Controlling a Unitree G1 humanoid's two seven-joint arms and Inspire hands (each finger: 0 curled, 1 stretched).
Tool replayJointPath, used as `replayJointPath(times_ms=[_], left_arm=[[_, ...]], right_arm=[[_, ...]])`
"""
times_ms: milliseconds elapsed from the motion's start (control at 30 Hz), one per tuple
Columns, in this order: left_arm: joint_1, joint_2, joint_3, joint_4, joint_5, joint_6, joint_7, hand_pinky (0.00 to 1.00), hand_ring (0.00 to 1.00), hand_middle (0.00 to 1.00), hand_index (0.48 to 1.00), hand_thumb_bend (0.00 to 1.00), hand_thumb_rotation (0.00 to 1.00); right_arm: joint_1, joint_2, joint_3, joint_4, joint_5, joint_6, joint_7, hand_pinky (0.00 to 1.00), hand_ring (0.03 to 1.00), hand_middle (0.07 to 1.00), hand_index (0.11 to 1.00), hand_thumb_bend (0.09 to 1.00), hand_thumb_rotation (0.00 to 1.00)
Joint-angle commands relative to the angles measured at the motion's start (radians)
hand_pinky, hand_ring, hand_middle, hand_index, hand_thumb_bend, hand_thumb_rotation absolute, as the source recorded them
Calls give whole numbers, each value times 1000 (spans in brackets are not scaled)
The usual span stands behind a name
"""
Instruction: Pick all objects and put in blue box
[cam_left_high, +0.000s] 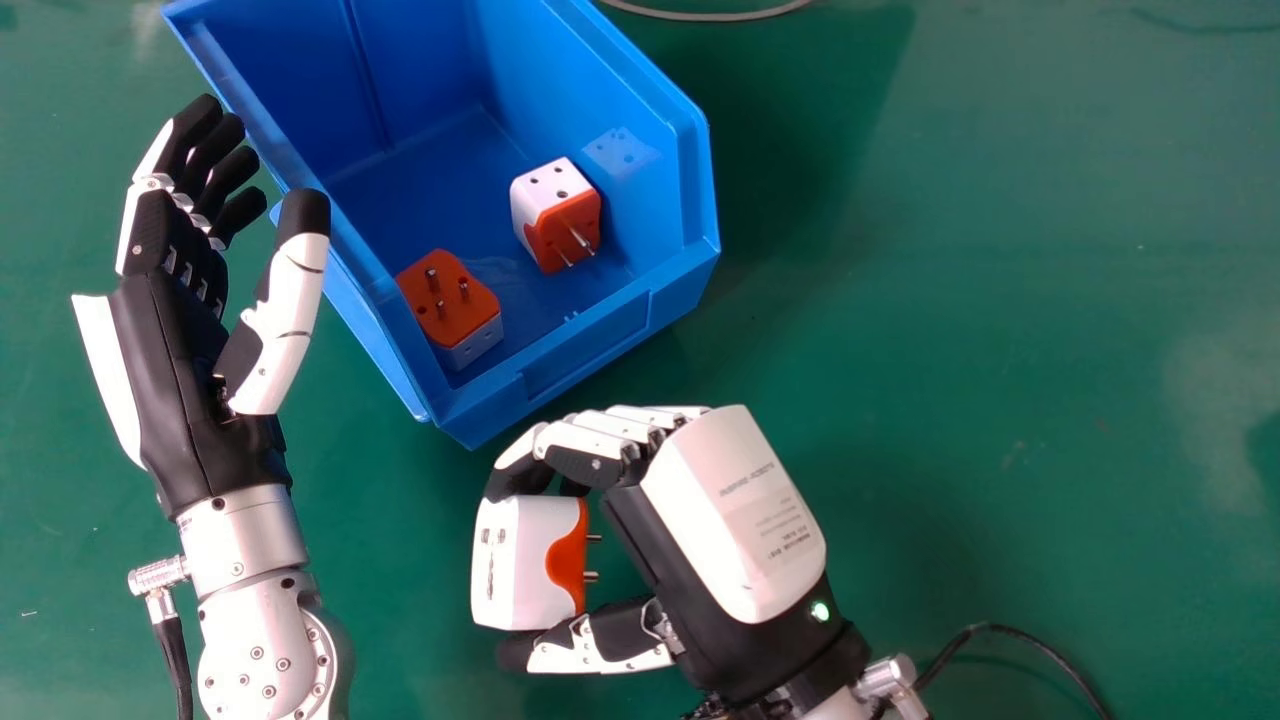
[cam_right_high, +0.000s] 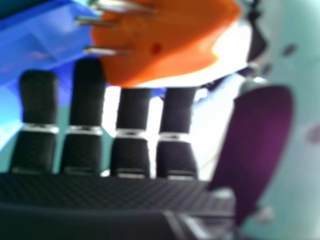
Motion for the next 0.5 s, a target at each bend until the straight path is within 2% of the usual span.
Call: replayJointPath(times_ms=[0,100,200,367,467], left_arm=[[-2,1,-4,-11,7,-16,3,778,796,820,799,682,467],[-4,1,-4,-9,11,-17,7,778,796,820,798,683,468],[-5,-1,-5,-10,6,-18,4,778,795,819,797,685,468],[-9,-1,-5,-8,11,-15,9,777,794,819,798,684,468],[-11,-2,-6,-9,5,-14,6,778,795,819,798,683,468]], right_arm=[[-20,9,-8,5,-1,-35,-49,364,416,490,509,514,0],[-28,10,-9,22,3,-53,-72,366,416,493,507,514,0],[-33,15,-14,34,16,-68,-86,369,417,496,506,514,0],[-38,19,-24,39,12,-64,-96,365,424,504,508,511,0],[-43,18,-29,43,24,-76,-88,359,428,506,511,508,0]])
